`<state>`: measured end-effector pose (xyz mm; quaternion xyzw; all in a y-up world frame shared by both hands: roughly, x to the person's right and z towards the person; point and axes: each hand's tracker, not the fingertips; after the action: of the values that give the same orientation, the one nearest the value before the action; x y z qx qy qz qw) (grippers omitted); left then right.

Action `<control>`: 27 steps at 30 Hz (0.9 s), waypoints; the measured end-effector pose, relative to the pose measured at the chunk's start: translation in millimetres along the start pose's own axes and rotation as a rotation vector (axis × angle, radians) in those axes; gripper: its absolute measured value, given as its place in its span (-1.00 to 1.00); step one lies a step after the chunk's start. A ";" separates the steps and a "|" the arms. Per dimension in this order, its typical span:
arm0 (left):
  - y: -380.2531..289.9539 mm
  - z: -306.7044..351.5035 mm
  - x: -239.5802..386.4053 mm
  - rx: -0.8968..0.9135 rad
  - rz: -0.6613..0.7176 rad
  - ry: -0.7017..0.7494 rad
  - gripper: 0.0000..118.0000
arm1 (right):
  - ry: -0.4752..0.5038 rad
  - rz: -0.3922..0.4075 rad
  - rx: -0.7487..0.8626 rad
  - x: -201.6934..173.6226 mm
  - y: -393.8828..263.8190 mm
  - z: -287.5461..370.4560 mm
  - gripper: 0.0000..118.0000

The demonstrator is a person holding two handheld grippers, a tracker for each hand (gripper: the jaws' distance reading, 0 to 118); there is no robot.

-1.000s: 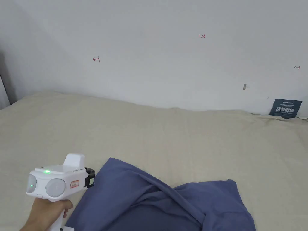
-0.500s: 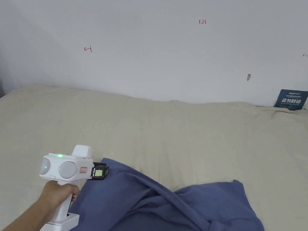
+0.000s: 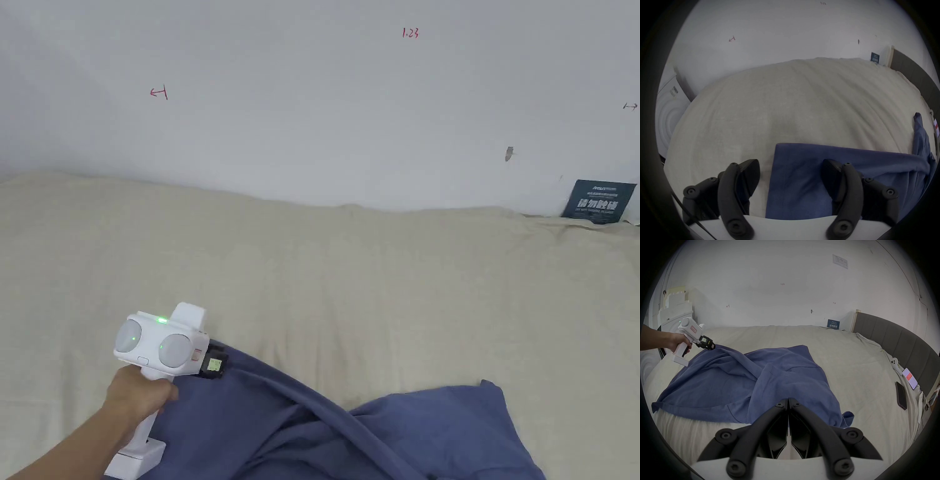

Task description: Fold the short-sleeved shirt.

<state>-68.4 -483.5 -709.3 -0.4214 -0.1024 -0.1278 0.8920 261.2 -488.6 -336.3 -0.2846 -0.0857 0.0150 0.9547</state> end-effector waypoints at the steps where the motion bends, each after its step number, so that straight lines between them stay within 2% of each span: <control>1: -1.2 4.0 1.6 0.028 0.014 -0.011 0.23 | 0.000 0.002 -0.003 0.0 -0.1 0.1 -0.99; 2: -1.0 6.4 3.3 0.037 0.015 -0.023 0.02 | 0.000 0.001 -0.004 0.1 -0.2 0.4 -0.99; 3: -0.9 8.5 5.2 0.041 0.017 -0.057 -0.31 | -0.002 -0.001 -0.006 0.4 -0.6 0.4 -0.99; 6: -1.1 14.7 19.5 0.032 -0.029 -0.089 -0.93 | -0.006 -0.008 -0.010 2.3 -3.0 -0.2 -0.99; 7: 4.1 -1.1 13.2 0.014 -0.053 -0.063 -0.99 | -0.006 -0.014 -0.009 3.6 -3.3 0.5 -0.99; 10: 8.5 6.8 9.7 0.012 -0.076 -0.057 -1.00 | -0.014 -0.037 -0.010 7.5 -3.5 3.6 -0.99; 13: 8.4 28.7 3.0 0.115 -0.045 -0.080 -1.00 | -0.017 -0.049 -0.007 12.8 -3.1 7.6 -0.99; 18: -1.6 103.1 -5.8 0.292 0.071 -0.128 -1.00 | -0.028 -0.053 0.012 24.5 1.2 13.0 -0.99; 23: -31.0 179.3 -8.8 0.409 0.105 -0.113 -1.00 | -0.036 -0.052 0.022 42.1 12.2 7.9 -0.99; 27: -62.2 215.2 -8.2 0.463 0.138 -0.113 -1.00 | -0.024 -0.051 0.012 59.1 29.8 -10.6 -0.97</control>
<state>-111.8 -353.0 -532.2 -0.2182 -0.1496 -0.0162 0.9642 321.8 -464.9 -352.2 -0.2763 -0.1041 -0.0055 0.9554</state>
